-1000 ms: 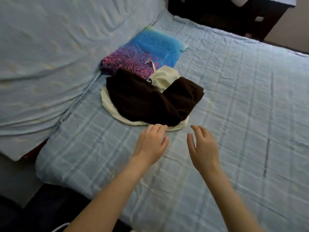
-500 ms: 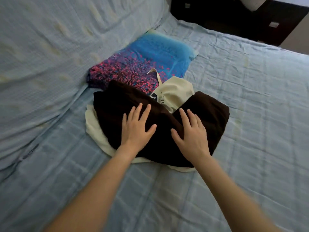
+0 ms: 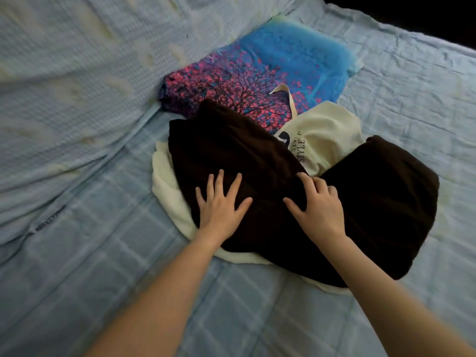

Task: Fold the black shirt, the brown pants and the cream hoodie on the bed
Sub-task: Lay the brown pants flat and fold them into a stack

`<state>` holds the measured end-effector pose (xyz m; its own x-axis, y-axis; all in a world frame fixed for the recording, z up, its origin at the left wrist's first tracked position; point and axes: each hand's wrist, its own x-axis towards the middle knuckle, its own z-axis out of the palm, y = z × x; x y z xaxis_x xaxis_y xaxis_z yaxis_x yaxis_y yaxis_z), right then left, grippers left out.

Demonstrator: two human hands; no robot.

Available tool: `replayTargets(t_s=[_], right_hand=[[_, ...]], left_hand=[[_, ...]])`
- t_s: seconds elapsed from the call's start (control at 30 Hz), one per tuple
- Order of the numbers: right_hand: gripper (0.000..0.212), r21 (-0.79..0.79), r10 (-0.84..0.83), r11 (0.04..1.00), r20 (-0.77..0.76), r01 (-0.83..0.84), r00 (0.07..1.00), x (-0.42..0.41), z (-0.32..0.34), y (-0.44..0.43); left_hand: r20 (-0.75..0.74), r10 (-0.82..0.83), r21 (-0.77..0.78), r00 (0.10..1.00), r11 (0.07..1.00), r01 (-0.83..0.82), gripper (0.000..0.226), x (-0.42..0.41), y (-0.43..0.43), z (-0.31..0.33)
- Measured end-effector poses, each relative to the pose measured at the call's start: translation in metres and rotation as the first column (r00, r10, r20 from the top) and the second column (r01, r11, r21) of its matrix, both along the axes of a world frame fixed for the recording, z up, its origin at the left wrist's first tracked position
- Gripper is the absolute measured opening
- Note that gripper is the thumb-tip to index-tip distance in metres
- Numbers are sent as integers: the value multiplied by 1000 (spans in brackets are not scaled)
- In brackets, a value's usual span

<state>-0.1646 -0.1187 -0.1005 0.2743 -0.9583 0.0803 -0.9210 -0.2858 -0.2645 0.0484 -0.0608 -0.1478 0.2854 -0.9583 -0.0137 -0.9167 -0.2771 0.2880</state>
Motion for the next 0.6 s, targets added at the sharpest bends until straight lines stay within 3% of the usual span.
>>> replayTargets(t_s=[0.1,0.2,0.3,0.47,0.6], right_hand=[[52,-28,37,999,25,-36,999,1,1,0],[40,-20,82,997,62,-81,995,2,9,2],[33,-15,116,993,159,-115,980,2,25,8],[27,-24,135,991,302,-134,944,-4,70,39],[26,-77,124,992,353,-104,927,-34,115,68]], left_hand=[[-127,245,-136,961,956,-261,71,6,-3,7],[-287,448,-13,846,882,-472,92,10,-11,18],[-347,436,50,831,893,-448,88,13,-14,29],[-529,295,-51,796,925,-377,63,17,10,55],[-671,342,-77,657,850,-521,84,9,28,83]])
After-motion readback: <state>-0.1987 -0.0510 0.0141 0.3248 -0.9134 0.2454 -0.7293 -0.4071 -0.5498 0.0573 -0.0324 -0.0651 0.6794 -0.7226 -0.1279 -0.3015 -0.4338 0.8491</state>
